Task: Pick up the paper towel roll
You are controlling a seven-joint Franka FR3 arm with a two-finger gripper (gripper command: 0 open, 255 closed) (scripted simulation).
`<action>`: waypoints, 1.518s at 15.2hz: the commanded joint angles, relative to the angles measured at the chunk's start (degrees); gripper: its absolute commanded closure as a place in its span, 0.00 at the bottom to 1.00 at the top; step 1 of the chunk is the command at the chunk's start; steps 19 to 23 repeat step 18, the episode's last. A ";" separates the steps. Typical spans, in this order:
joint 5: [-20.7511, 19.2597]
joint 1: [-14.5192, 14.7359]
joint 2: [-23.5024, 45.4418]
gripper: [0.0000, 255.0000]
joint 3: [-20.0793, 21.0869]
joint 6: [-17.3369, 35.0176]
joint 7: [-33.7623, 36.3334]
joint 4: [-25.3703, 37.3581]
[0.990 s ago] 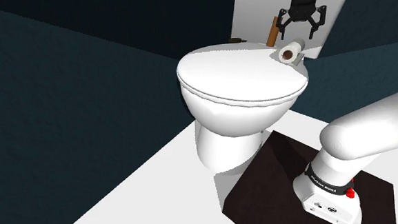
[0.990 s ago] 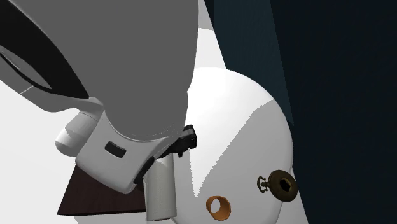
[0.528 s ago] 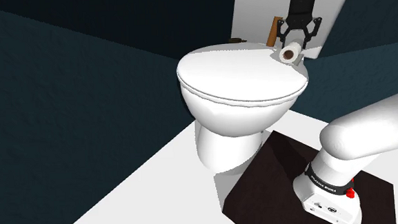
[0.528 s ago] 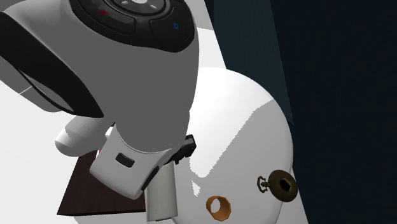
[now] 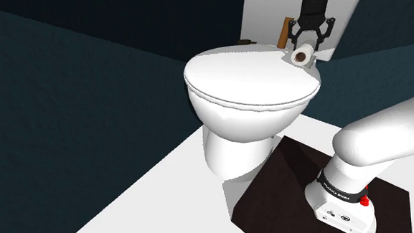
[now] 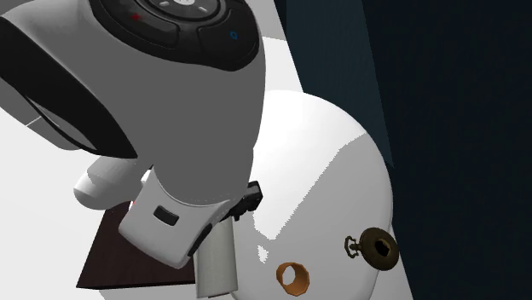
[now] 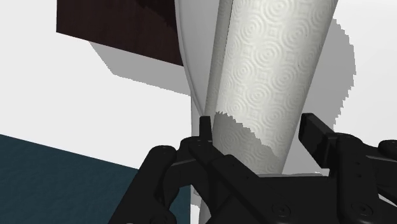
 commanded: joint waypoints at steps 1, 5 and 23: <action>0.12 0.08 0.00 1.00 0.05 0.05 0.00 -0.16; 0.20 0.13 0.90 1.00 0.13 -2.94 -0.16 3.73; 0.39 0.25 4.43 1.00 0.27 -11.42 -0.73 15.74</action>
